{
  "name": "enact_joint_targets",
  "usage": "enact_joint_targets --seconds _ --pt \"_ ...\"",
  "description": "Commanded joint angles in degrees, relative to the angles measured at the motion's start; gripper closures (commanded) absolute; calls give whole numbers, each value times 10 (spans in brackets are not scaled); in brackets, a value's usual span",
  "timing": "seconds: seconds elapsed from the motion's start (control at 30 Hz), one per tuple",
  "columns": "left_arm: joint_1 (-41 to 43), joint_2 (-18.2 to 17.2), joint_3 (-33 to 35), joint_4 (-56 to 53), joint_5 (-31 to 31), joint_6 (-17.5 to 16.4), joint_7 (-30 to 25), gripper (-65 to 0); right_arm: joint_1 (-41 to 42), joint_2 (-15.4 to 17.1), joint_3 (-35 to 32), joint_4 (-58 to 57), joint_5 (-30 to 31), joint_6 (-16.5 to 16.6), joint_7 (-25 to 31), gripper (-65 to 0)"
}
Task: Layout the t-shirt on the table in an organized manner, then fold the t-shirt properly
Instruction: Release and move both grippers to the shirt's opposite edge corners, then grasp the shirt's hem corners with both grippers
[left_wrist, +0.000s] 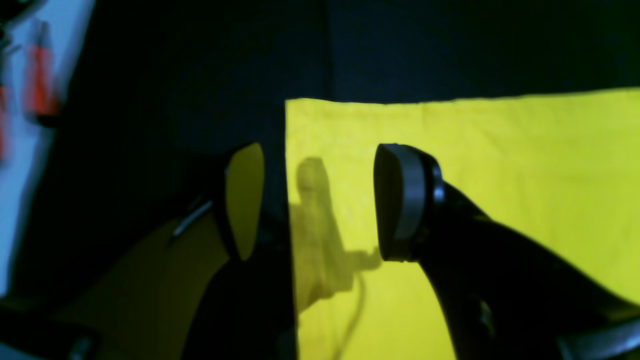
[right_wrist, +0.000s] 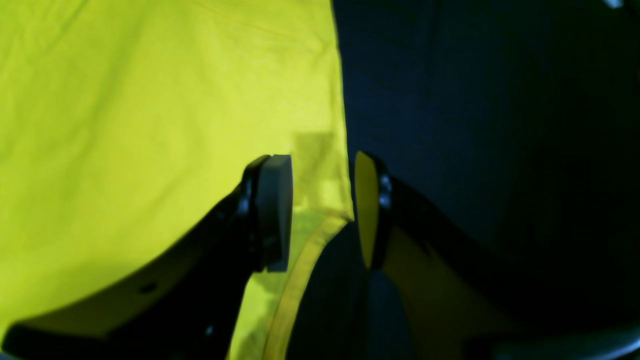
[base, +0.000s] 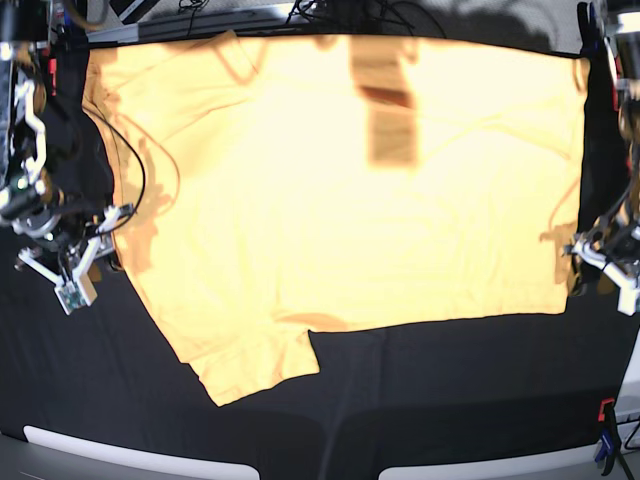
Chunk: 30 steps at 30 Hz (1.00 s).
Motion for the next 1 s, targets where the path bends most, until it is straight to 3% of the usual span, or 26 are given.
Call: enact_joint_targets --seconds 0.0,0.17,0.23,0.5,0.67,0.8,0.9,0.97 --pt "-36 -8 7 -27 -5 -2 -12 -320 28 10 6 -7 9 7 4 -209" --pt "-175 -8 54 -226 -4 -5 -41 -320 96 9 6 -64 37 38 -32 -209" --pt "-222 -8 68 -298 -3 -21 -52 -320 109 9 6 -73 36 40 -33 -209" --pt "-336 3 91 -545 87 -30 -147 -320 112 10 6 -73 36 40 -39 -210" --pt "-336 3 91 -567 86 -30 -148 -320 112 10 6 -73 36 40 -40 -209" --pt "-336 4 91 -567 68 -95 -114 -320 112 10 6 -73 36 40 -40 -210" --pt "-336 11 91 -566 54 -111 -95 -309 112 10 6 -73 36 40 -40 -209" --pt "-336 17 91 -566 47 -113 -85 -268 112 10 6 -73 36 40 -40 -210"
